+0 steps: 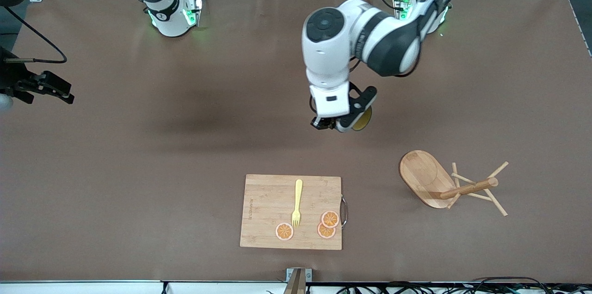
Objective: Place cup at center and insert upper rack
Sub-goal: 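Lift the mug with the left gripper and carry it toward the mug tree, then bring the mug handle up to a peg of the wooden mug tree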
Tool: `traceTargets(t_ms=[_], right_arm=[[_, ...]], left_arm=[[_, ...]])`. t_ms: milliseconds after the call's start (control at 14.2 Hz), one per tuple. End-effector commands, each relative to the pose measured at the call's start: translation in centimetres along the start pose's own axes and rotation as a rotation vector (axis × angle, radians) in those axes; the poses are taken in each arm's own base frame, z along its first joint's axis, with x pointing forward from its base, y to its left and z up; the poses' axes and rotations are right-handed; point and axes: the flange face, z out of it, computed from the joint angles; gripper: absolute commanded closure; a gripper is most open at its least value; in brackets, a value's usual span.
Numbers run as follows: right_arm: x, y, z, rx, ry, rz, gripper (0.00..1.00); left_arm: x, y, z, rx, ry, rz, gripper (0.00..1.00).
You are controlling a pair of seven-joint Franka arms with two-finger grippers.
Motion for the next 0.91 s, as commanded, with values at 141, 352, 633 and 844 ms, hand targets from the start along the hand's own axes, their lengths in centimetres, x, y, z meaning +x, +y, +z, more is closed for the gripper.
traceTargets(t_ms=[141, 352, 633, 844], right_arm=[[0.1, 0.2, -0.8, -0.005, 0.045, 0.021, 0.0], [0.3, -0.2, -2.4, -0.006, 0.078, 0.014, 0.0], [0.5, -0.4, -2.9, -0.007, 0.087, 0.002, 0.0], [0.5, -0.3, -3.0, -0.009, 0.086, -0.003, 0.0]], left_arm=[[8.2, -1.4, -2.8, -0.057, -0.252, -0.093, 1.0], [13.2, -2.6, -2.3, -0.084, -0.354, -0.1, 1.0], [19.4, -4.7, -1.6, -0.131, -0.439, -0.091, 1.0], [23.6, -6.8, -0.6, -0.171, -0.517, -0.12, 1.0]])
